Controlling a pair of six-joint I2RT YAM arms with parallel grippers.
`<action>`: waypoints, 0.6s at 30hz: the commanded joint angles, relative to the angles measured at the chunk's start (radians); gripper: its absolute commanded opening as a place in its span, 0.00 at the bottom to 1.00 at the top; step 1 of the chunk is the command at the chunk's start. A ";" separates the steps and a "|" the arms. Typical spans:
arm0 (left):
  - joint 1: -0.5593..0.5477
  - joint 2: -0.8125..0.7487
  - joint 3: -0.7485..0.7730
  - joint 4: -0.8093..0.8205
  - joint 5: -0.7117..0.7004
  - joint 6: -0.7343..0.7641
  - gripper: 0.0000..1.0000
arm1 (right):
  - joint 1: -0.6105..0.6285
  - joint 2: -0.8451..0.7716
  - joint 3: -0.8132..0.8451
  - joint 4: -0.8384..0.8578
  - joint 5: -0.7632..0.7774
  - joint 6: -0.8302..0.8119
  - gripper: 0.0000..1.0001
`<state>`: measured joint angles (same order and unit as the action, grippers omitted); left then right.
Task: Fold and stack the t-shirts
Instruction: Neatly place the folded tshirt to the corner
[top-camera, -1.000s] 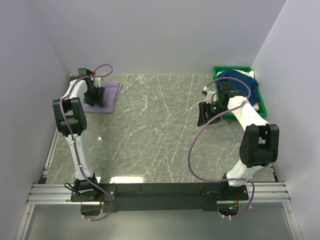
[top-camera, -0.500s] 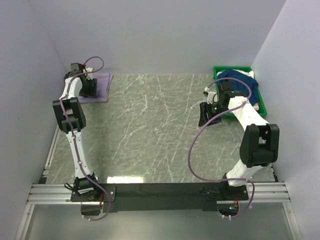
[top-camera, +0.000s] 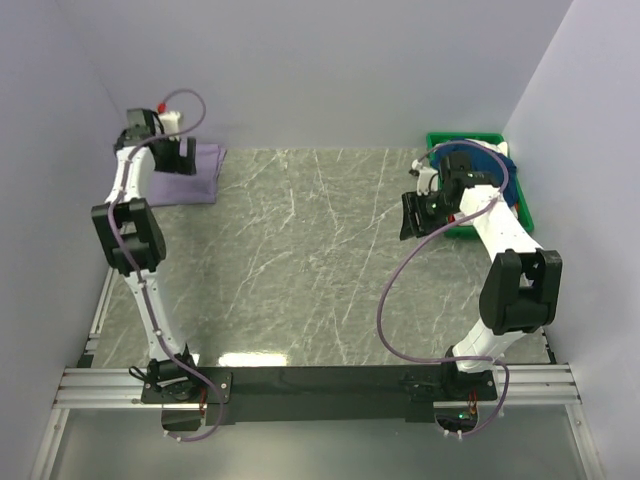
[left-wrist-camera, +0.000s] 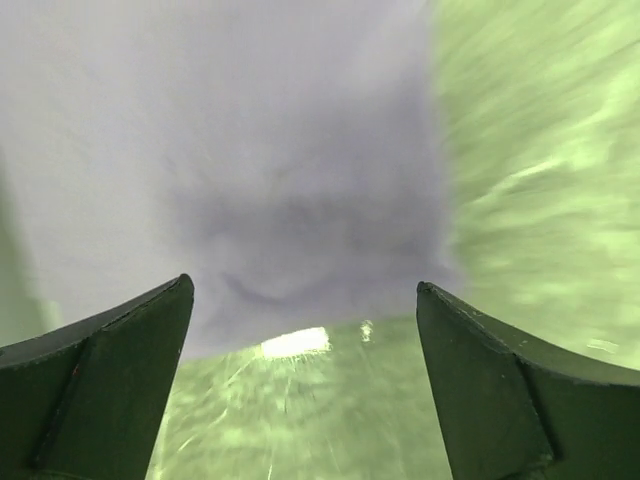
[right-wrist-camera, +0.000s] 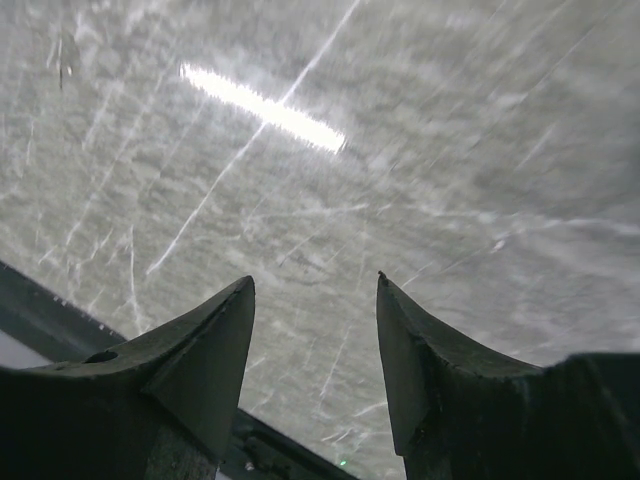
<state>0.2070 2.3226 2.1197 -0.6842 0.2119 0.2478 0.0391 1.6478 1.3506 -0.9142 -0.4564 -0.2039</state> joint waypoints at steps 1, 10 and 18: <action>0.002 -0.282 -0.010 0.081 0.142 -0.036 0.99 | -0.015 -0.029 0.084 0.003 0.048 -0.029 0.59; -0.053 -0.560 -0.264 -0.030 0.307 -0.104 0.99 | -0.018 -0.117 0.125 0.034 0.061 -0.039 0.87; -0.199 -0.921 -0.860 0.135 0.219 -0.151 0.99 | -0.001 -0.230 -0.057 0.089 -0.007 -0.023 0.91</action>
<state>0.0380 1.5177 1.4006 -0.5816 0.4389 0.1303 0.0292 1.4792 1.3590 -0.8612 -0.4339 -0.2291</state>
